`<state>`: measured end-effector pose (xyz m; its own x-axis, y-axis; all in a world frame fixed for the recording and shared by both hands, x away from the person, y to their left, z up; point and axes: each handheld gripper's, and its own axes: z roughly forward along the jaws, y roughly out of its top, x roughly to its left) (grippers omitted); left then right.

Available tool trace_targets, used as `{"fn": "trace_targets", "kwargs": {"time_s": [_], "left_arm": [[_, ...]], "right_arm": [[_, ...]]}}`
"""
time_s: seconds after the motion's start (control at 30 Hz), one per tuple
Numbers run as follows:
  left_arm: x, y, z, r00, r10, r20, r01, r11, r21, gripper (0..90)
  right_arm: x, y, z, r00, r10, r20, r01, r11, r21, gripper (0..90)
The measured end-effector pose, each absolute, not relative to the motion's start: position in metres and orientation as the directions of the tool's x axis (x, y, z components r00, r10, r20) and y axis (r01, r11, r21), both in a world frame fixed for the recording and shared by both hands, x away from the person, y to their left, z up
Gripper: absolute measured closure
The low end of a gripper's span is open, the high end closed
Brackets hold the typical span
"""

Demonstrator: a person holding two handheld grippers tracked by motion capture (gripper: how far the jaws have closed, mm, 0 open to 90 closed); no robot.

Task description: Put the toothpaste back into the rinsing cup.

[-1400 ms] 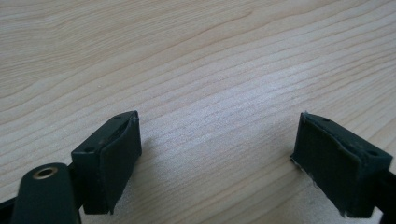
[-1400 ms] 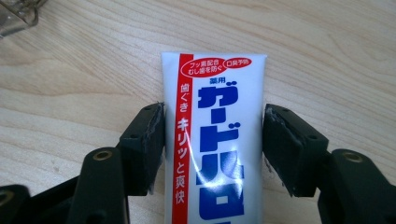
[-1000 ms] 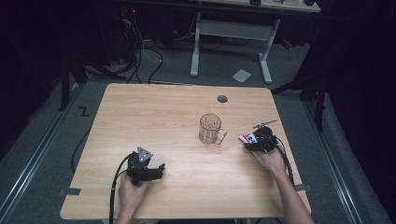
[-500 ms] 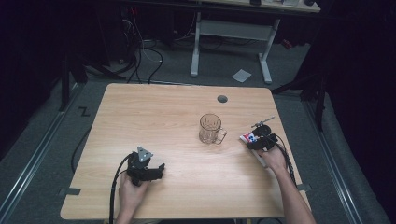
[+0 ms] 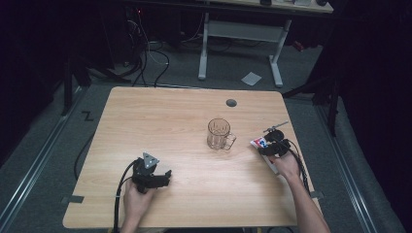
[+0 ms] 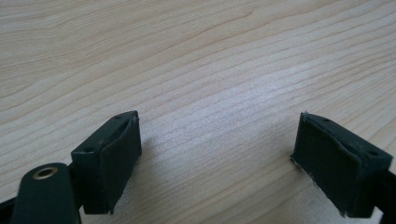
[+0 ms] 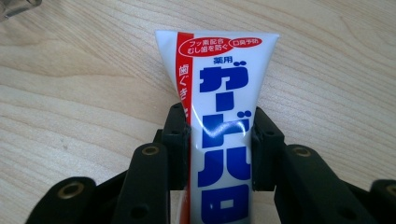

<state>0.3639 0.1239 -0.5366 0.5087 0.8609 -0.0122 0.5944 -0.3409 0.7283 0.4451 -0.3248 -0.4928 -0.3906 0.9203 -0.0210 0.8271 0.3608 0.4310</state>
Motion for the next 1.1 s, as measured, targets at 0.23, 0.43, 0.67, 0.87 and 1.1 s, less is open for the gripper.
{"fn": "trace_targets", "kwargs": {"time_s": [0.23,0.43,0.67,0.87,1.1], "left_arm": [[0.364,0.124,-0.537,0.510,0.860,-0.013,0.595,-0.341,0.728,15.4],[0.364,0.124,-0.537,0.510,0.860,-0.013,0.594,-0.341,0.729,15.4],[0.364,0.124,-0.537,0.511,0.859,-0.013,0.593,-0.342,0.729,15.4],[0.364,0.124,-0.537,0.511,0.859,-0.013,0.593,-0.342,0.729,15.4],[0.364,0.124,-0.537,0.511,0.859,-0.013,0.593,-0.342,0.729,15.4]], "right_arm": [[0.439,-0.323,-0.486,-0.404,0.915,0.008,0.808,0.352,0.472,66.0],[0.432,-0.324,-0.472,-0.407,0.912,0.040,0.785,0.327,0.527,66.1],[0.421,-0.323,-0.457,-0.424,0.903,0.070,0.750,0.306,0.586,66.0],[0.416,-0.322,-0.448,-0.438,0.892,0.113,0.722,0.274,0.636,66.0],[0.411,-0.315,-0.435,-0.480,0.868,0.123,0.673,0.275,0.687,66.0]]}}
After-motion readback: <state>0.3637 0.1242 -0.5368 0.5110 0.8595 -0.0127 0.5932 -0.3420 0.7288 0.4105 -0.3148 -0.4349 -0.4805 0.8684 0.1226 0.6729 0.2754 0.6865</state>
